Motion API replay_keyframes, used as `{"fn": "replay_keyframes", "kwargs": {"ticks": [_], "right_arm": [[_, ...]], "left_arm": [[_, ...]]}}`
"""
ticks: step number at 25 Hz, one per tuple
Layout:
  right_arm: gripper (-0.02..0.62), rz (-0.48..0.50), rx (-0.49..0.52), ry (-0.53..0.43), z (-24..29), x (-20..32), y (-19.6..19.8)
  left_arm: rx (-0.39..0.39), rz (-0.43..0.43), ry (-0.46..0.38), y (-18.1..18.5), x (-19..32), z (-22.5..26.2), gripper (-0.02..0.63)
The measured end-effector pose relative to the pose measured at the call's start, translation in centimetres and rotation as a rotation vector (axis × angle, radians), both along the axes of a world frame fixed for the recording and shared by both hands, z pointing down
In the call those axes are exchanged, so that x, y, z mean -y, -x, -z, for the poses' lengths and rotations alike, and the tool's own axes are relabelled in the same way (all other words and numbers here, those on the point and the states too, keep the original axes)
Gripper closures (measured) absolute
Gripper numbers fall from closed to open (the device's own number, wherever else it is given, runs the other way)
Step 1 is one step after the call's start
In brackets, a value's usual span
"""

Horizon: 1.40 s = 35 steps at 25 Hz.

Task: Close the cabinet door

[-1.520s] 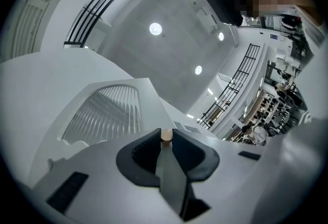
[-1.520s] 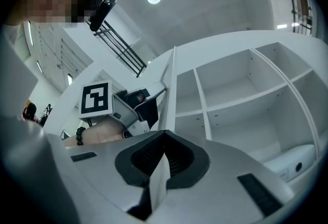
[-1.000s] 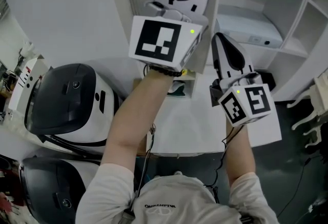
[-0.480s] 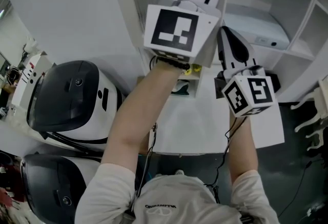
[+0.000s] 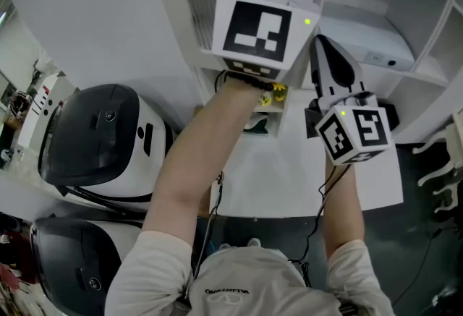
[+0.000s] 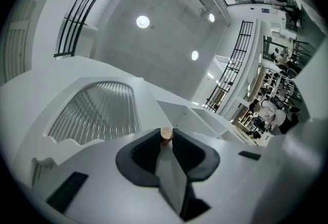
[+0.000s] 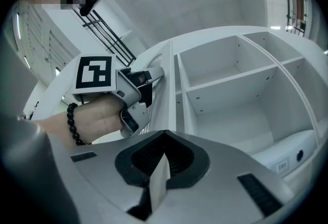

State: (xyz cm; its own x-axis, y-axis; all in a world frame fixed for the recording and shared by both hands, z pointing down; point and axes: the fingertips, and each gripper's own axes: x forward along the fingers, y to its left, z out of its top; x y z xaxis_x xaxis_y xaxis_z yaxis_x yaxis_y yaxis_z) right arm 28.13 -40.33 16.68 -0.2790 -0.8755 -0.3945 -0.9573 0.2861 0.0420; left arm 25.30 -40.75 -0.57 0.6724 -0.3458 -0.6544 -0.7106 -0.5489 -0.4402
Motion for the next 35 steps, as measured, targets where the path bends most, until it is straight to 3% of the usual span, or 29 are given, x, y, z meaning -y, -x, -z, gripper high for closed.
{"fn": "replay_keyframes", "kwargs": {"ticks": [35], "right_arm": [[0.584, 0.016, 0.005, 0.065, -2.8, 5.7, -1.4]], "left_arm": [[0.085, 0.227, 0.033, -3.1, 6.7, -0.1, 0.529]]}}
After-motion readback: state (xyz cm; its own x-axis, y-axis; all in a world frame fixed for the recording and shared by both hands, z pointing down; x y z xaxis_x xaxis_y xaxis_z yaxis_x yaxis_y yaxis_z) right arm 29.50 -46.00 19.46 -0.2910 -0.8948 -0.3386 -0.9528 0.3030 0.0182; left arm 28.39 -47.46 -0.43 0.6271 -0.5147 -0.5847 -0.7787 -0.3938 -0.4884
